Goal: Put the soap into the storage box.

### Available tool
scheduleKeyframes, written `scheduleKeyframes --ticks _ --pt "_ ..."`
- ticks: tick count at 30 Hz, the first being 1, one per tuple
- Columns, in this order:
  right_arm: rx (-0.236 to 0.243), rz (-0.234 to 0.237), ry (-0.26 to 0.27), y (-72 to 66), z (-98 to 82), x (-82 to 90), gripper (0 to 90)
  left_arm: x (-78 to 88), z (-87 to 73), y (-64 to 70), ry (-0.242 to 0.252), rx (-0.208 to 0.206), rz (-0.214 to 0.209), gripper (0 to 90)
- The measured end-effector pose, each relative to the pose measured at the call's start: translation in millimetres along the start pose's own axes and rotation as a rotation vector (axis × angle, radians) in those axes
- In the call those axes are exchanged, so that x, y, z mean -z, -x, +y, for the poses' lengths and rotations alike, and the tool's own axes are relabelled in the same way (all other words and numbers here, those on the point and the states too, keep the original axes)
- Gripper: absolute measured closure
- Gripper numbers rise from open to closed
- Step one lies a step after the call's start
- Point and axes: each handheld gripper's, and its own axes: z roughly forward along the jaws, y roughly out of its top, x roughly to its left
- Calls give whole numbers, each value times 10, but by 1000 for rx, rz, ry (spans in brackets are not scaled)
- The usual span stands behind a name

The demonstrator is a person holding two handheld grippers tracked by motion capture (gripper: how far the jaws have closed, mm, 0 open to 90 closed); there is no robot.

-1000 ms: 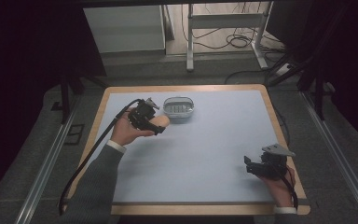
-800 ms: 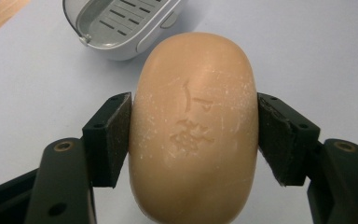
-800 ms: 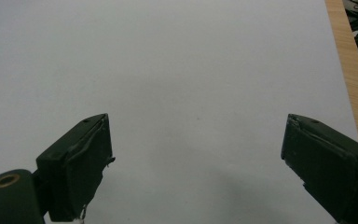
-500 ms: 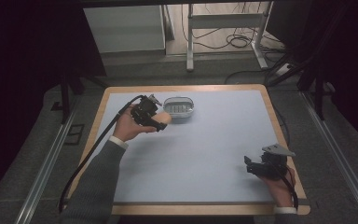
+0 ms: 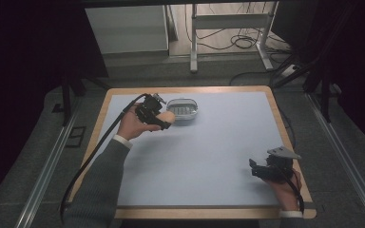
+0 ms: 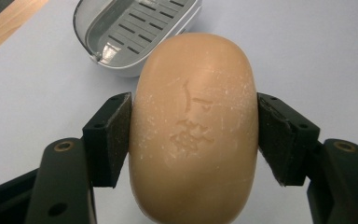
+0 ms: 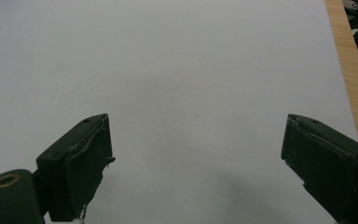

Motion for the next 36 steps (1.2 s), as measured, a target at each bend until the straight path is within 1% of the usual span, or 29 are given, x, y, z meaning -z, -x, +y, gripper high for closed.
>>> scheduleKeyframes --ticks 4,8,13,19,22,24,26,36 --pt "0 -2 -6 3 -4 -9 86 -34 33 -15 -7 -2 1 323" --pt "3 3 -2 -3 -2 -10 86 -53 89 -28 -14 -8 2 323" --pt "10 13 12 -8 2 3 86 -76 144 -17 -8 -15 -6 323" --pt "9 14 16 1 0 6 86 -108 211 -18 -15 -22 -6 323" --pt "7 13 15 0 0 6 86 -120 245 -22 -21 -32 0 323" --pt "10 14 15 -4 3 4 86 -130 262 -35 -12 -31 -4 323" --pt "12 16 19 -8 7 5 86 -153 283 -44 -20 -37 -1 323" --pt "5 9 12 5 2 -2 86 -278 362 -107 -23 -36 -10 323"
